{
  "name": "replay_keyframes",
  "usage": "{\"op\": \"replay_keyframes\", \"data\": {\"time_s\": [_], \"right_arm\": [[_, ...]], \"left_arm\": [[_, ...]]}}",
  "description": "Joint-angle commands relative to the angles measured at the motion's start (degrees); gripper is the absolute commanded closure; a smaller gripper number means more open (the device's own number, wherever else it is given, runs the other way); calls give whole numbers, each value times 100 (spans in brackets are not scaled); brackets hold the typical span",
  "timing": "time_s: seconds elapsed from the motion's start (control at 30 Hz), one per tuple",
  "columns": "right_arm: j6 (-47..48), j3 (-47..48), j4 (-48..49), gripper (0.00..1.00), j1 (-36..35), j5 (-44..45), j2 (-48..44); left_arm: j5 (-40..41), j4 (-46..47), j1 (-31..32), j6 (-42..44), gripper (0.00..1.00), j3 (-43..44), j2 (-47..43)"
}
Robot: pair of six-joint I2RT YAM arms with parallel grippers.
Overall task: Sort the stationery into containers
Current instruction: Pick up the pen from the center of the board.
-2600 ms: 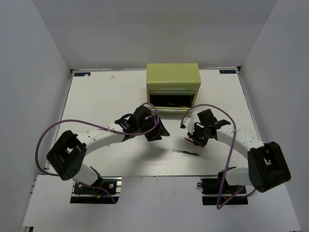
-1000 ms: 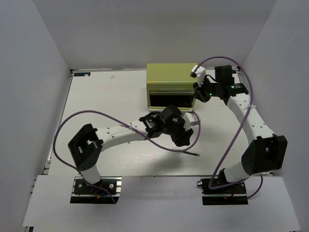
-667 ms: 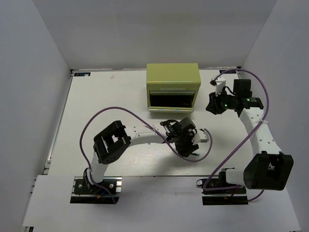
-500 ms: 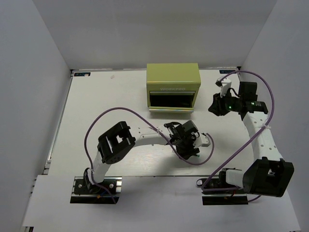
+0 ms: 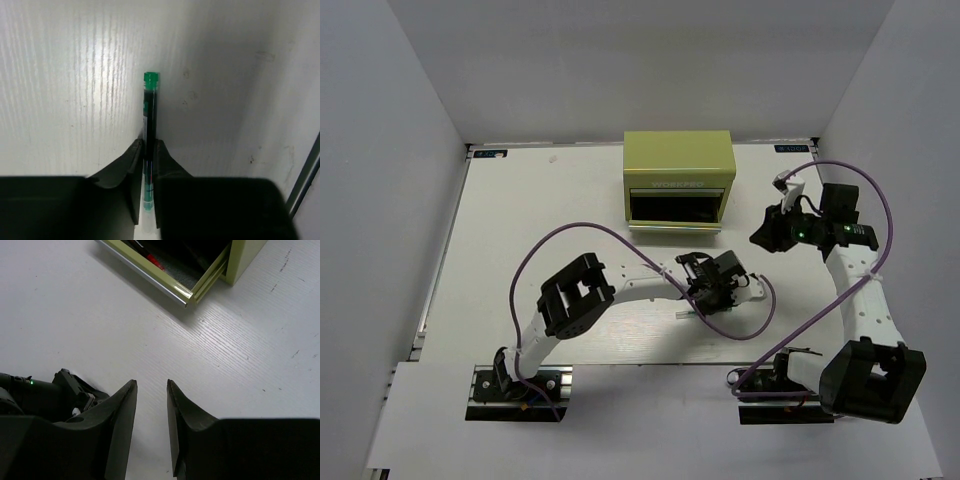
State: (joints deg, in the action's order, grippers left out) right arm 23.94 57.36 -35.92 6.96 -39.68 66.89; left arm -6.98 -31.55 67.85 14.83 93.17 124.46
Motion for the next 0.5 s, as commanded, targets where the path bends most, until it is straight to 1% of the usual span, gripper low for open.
{"op": "replay_keyframes", "data": {"time_s": [0.0, 0.07, 0.13, 0.17, 0.2, 0.23, 0.27, 0.3, 0.37, 0.4, 0.47], "right_arm": [[-22, -120, 103, 63, 60, -286, -211], [-4, -208, 138, 61, 95, -286, -247], [5, -261, 190, 60, 104, -260, -299], [-12, -322, 234, 56, 138, -233, -352], [-21, -357, 261, 56, 130, -224, -370], [-21, -401, 296, 54, 147, -216, -457], [-13, -471, 331, 54, 156, -207, -493], [-21, -515, 349, 54, 156, -189, -554], [-21, -603, 384, 54, 156, -189, -563], [5, -621, 393, 54, 174, -189, -598], [31, -691, 410, 54, 174, -189, -607]], "left_arm": [[827, -782, 35, -190, 84, -88, 438], [961, -782, 35, -419, 91, -88, 438], [910, -782, 35, -542, 92, -88, 290], [822, -722, 35, -595, 94, -88, 228], [769, -721, 35, -691, 95, -88, 140], [699, -573, 35, -692, 95, -149, -69], [455, -519, -52, -692, 95, -150, -193], [383, -519, -131, -744, 95, -202, -316], [382, -396, -193, -622, 93, -202, -642], [478, -396, -194, -413, 90, -202, -730], [732, -335, -264, -157, 89, -150, -879]]}}
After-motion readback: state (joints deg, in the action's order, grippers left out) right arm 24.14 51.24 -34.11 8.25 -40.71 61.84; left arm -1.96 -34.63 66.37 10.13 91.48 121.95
